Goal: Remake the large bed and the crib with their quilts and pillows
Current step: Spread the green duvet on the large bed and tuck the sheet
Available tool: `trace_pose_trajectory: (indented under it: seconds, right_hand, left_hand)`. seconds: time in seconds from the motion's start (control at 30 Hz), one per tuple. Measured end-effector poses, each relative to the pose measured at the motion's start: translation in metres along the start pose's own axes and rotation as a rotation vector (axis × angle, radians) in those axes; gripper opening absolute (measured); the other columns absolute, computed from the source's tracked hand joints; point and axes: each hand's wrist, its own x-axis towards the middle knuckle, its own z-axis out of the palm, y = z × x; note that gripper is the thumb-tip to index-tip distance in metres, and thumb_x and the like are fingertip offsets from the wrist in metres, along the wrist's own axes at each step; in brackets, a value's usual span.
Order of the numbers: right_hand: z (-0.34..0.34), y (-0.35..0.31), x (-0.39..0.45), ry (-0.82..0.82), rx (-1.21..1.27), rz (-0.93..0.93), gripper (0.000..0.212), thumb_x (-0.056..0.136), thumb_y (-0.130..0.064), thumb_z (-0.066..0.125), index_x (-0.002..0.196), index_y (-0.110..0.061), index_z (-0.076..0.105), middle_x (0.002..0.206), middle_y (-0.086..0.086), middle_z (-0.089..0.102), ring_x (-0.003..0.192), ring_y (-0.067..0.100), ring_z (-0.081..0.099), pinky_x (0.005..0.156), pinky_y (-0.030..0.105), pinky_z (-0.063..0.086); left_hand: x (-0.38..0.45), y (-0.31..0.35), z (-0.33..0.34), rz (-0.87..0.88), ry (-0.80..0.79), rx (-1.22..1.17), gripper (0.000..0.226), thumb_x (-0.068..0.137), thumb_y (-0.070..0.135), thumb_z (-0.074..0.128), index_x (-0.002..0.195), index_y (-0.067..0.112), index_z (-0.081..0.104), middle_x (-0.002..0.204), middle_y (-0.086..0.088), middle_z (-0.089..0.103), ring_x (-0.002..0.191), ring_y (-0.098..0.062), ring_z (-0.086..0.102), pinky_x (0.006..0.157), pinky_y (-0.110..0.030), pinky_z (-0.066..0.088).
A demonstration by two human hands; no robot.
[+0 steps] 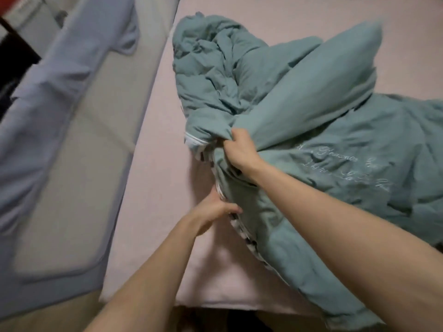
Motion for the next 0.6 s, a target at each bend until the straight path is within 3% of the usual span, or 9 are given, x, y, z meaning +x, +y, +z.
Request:
trace_pose_trajectory:
  seconds: [0.03,0.1,0.2,0.27,0.37,0.43,0.5,0.6]
  right_hand:
    - [0.007,-0.012,0.005,0.012,0.069,-0.011,0.022,0.079,0.0,0.044,0.088,0.008,0.063,0.095,0.028,0.066,0.092,0.032,0.062,0.08,0.044,0.046]
    - [0.021,-0.044,0.008,0.047,0.154,-0.042,0.024,0.079,-0.002,0.045,0.089,0.006,0.065,0.092,0.021,0.067,0.086,0.022,0.057,0.083,0.045,0.047]
    - [0.032,-0.083,0.006,0.091,0.231,-0.077,0.024,0.079,-0.006,0.045,0.091,0.002,0.065,0.089,0.015,0.066,0.089,0.026,0.061,0.085,0.043,0.048]
    - [0.037,-0.098,0.005,0.057,0.226,-0.136,0.029,0.082,-0.008,0.046,0.103,0.002,0.064,0.102,0.019,0.067,0.1,0.032,0.061,0.092,0.045,0.048]
    - [0.063,-0.109,-0.016,-0.123,0.068,-0.236,0.049,0.087,-0.02,0.05,0.133,-0.003,0.047,0.132,0.016,0.055,0.123,0.029,0.05,0.107,0.043,0.036]
    - [0.08,-0.092,-0.041,-0.135,-0.116,-0.287,0.059,0.092,-0.022,0.056,0.145,-0.006,0.034,0.148,0.012,0.039,0.137,0.024,0.036,0.116,0.035,0.023]
    - [0.09,-0.063,-0.069,-0.071,-0.325,-0.388,0.063,0.093,-0.026,0.056,0.147,-0.008,0.029,0.154,0.013,0.027,0.144,0.026,0.023,0.119,0.035,0.013]
    - [0.101,-0.005,-0.102,-0.133,-0.655,-0.392,0.066,0.093,-0.034,0.054,0.149,-0.014,0.024,0.158,0.012,0.014,0.148,0.025,0.007,0.119,0.039,0.0]
  left_hand:
    - [-0.003,-0.013,0.008,-0.035,0.024,-0.004,0.071,0.065,0.018,0.084,0.129,0.015,0.054,0.12,0.0,0.067,0.107,-0.011,0.064,0.093,-0.033,0.052]
    - [-0.005,-0.021,0.003,-0.053,0.298,-0.105,0.067,0.064,0.04,0.085,0.118,0.008,0.063,0.111,-0.005,0.07,0.1,-0.015,0.067,0.087,-0.033,0.054]
    - [-0.016,-0.005,-0.031,0.012,0.704,-0.061,0.042,0.081,0.031,0.07,0.105,-0.003,0.064,0.102,-0.016,0.069,0.098,-0.028,0.065,0.076,-0.037,0.051]
    - [-0.034,0.018,-0.063,0.049,0.865,0.024,0.032,0.088,0.022,0.058,0.108,-0.003,0.065,0.108,-0.023,0.067,0.104,-0.035,0.062,0.08,-0.04,0.049]
    - [-0.067,0.063,-0.119,0.138,1.073,0.139,0.031,0.091,0.018,0.053,0.114,-0.001,0.064,0.116,-0.024,0.063,0.109,-0.038,0.058,0.084,-0.037,0.044]
    - [-0.074,0.087,-0.153,0.158,1.169,0.206,0.033,0.09,0.016,0.053,0.117,0.0,0.062,0.12,-0.024,0.061,0.112,-0.038,0.056,0.089,-0.037,0.043]
    - [-0.074,0.092,-0.191,0.178,1.171,0.223,0.037,0.089,0.02,0.058,0.121,0.003,0.059,0.122,-0.02,0.061,0.114,-0.035,0.056,0.09,-0.036,0.043]
    - [-0.073,0.052,-0.221,0.02,1.065,0.364,0.069,0.089,0.035,0.063,0.14,0.0,0.033,0.139,-0.02,0.047,0.128,-0.034,0.045,0.1,-0.034,0.037]
